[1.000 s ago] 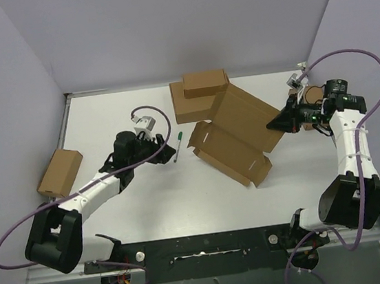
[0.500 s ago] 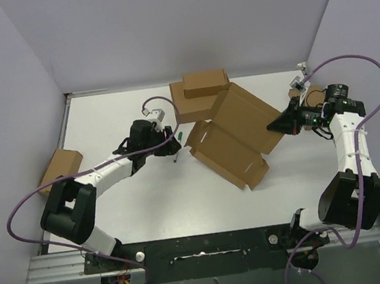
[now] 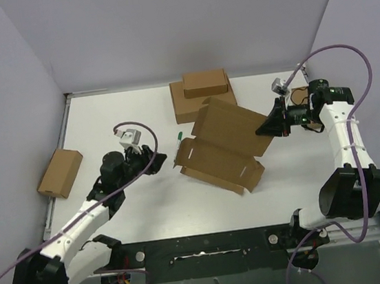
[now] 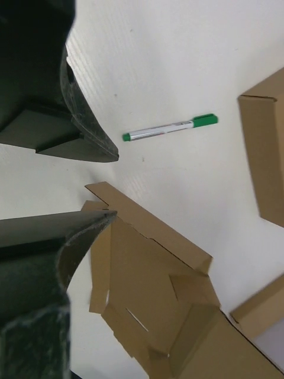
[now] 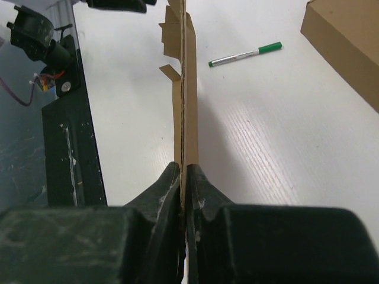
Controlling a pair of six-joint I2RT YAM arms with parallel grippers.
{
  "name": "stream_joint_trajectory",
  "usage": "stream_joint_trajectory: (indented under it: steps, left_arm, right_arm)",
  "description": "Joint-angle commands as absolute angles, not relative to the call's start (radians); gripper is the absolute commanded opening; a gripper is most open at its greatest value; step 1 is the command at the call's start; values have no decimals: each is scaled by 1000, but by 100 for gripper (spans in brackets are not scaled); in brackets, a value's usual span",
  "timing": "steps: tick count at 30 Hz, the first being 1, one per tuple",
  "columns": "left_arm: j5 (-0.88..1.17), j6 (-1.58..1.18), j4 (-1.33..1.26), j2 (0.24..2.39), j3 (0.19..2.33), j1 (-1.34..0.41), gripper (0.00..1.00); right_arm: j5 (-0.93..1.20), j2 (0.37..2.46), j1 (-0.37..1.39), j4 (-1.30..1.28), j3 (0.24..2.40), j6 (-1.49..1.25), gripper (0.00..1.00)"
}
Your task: Fold the paper box
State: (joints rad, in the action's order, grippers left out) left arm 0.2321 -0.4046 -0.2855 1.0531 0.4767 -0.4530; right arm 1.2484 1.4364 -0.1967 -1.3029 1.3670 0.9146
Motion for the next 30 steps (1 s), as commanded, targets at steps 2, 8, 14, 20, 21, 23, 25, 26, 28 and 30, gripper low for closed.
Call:
stream_joint_trajectory:
  steps: [2, 8, 14, 20, 21, 23, 25, 26, 28, 30]
  left_arm:
    - [181, -454, -225, 829, 387, -449, 35]
    - [166, -492, -251, 729, 300, -449, 35]
    - [222, -516, -334, 811, 279, -452, 35]
    - [262, -570, -384, 823, 242, -494, 37]
    - [263, -589, -387, 813, 229, -503, 38]
    - [268, -638, -400, 786, 203, -526, 42]
    - [263, -671, -393, 758, 190, -555, 48]
    - [241, -680, -372, 744, 193, -571, 50]
    - [196, -690, -327, 728, 204, -615, 54]
    - [144, -701, -309, 742, 217, -670, 59]
  right_arm:
    - [1171, 1412, -120, -1450, 1506, 1115, 0]
    - [963, 1359, 28, -1365, 1527, 1044, 0]
    - [869, 1314, 113, -1298, 1475, 980, 0]
    - [837, 1274, 152, -1288, 1421, 949, 0]
    - [832, 1261, 153, -1278, 1414, 938, 0]
    - [821, 1242, 153, -1256, 1406, 917, 0]
    - [818, 1232, 153, -1241, 1407, 902, 0]
    - [821, 1231, 153, -1240, 1412, 898, 0]
    - [831, 1233, 153, -1241, 1421, 894, 0]
    - [841, 1238, 153, -1240, 1429, 889, 0]
